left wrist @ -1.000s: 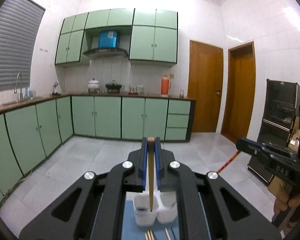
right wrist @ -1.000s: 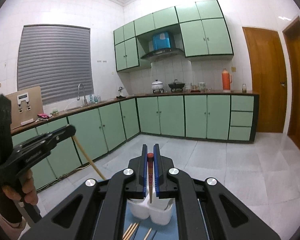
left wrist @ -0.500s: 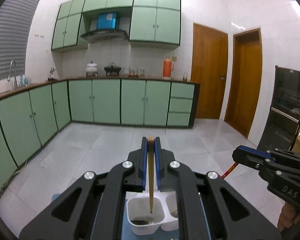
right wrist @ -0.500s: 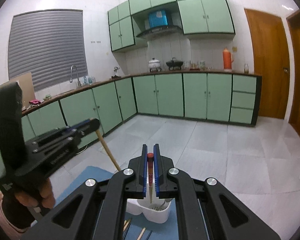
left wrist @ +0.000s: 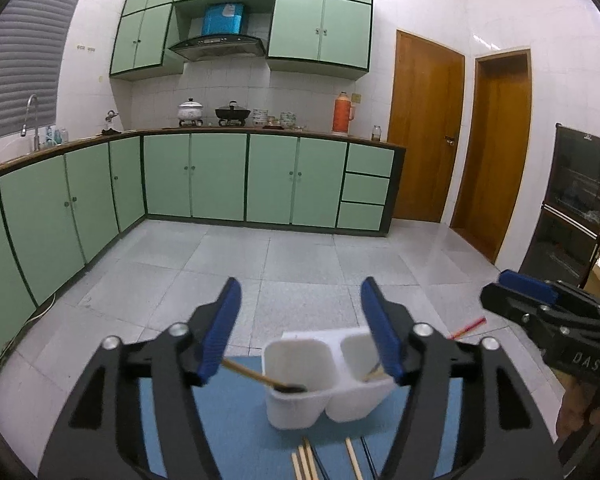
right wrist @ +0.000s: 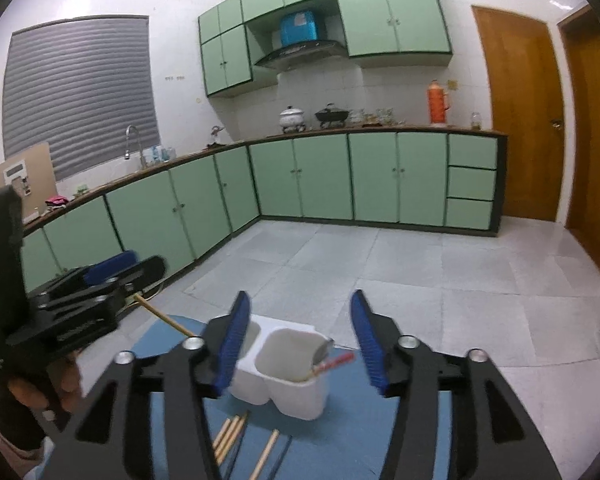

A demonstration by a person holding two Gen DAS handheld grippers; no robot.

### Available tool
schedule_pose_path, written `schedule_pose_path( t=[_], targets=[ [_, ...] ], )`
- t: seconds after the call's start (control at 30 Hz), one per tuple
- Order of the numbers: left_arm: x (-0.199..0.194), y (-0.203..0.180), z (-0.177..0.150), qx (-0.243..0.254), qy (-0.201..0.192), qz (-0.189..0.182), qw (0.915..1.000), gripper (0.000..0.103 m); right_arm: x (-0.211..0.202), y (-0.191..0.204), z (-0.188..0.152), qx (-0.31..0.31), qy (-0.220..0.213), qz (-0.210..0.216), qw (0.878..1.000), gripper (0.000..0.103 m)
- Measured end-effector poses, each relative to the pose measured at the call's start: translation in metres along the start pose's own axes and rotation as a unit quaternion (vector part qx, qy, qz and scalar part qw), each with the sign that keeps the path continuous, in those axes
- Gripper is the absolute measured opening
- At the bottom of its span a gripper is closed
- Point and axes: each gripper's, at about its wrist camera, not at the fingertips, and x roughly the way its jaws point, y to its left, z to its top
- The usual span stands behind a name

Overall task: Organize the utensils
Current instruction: 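Open both grippers and move them back over the remaining chopsticks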

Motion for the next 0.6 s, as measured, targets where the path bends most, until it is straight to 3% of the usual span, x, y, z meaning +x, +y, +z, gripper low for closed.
schedule_pose_path(
  t=[0.13,0.27,0.6],
  targets=[
    [-0.03,0.002,-0.027,0.001,0.001,0.015,0.9999,0.078,-0.025,0.003,-0.026,0.008,-0.009,-0.019,1.0,0.07],
    [-0.055,0.004,-0.064,0.001,0.01,0.038,0.9992,0.086,-0.044,0.004,-0.065,0.023,0.001,-0.045,0.999,0.074],
    [-0.08,0.01,-0.158,0.028,0.12,0.055,0.9909,0.088,-0.06,0.014,-0.159,0.045,0.088,-0.062,0.993,0.075]
  ],
)
